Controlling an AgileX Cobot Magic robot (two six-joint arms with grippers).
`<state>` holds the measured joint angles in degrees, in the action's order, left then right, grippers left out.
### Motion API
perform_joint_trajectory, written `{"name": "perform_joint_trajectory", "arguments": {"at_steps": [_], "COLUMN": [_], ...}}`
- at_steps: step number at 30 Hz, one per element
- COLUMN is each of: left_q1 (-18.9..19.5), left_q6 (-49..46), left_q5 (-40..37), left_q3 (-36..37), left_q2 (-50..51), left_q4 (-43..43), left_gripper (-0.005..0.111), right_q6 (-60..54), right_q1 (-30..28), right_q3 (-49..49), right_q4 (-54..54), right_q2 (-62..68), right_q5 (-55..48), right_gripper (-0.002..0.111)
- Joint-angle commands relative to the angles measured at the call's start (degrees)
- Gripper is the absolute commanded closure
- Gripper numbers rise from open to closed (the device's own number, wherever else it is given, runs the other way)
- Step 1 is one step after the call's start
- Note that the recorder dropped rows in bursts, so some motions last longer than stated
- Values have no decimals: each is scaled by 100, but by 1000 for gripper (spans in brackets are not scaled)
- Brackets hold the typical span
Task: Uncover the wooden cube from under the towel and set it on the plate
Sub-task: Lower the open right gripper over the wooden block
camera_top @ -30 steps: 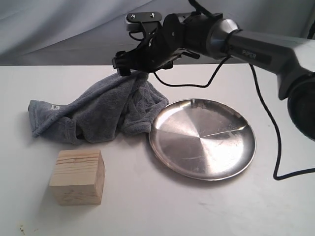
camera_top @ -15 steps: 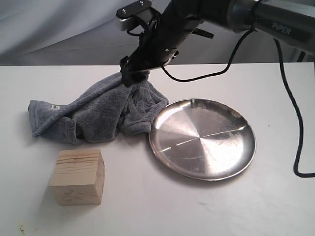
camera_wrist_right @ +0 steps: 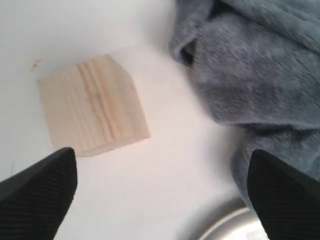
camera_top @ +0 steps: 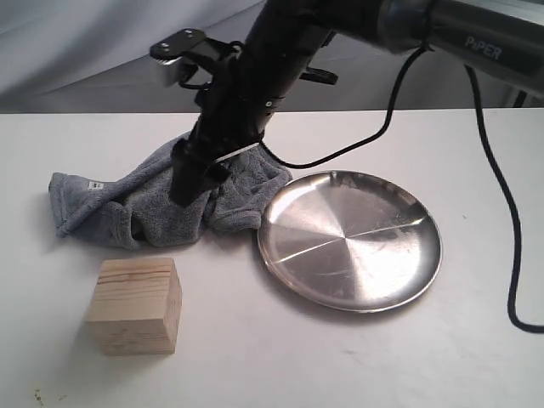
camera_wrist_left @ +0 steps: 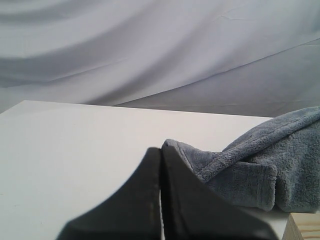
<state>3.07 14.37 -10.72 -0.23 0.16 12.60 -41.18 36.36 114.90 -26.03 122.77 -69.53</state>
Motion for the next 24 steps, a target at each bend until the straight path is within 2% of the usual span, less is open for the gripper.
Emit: {"name": "perform_joint_trajectory", "arguments": {"at_steps": [1,7,11,14,21,24], "left_q1": [3,3,3,3,3,3], "left_q6": [15,15,15,15,15,15], "left_q5": [22,22,22,22,22,22], "left_q3": [23,23,23,23,23,23], "left_q2": [-16,-16,-16,-16,-16,-16], "left_q4": [4,4,4,4,4,4], "left_gripper": [107,107,107,107,107,107], "right_q6": [-150,-198,-234,-234,-208,-144], "right_q1": [522,1264,1677,1909,2040,2040], "right_q3": [-17,-17,-117,-146,-146,-146], "right_q4": [-11,816,930,1203,1502,1978], "right_q2": [-202,-230,-230,-230,-1,285], "right_q5": [-43,-43,-43,-43,-43,-43], "right_gripper": [24,24,24,20,6,3]}}
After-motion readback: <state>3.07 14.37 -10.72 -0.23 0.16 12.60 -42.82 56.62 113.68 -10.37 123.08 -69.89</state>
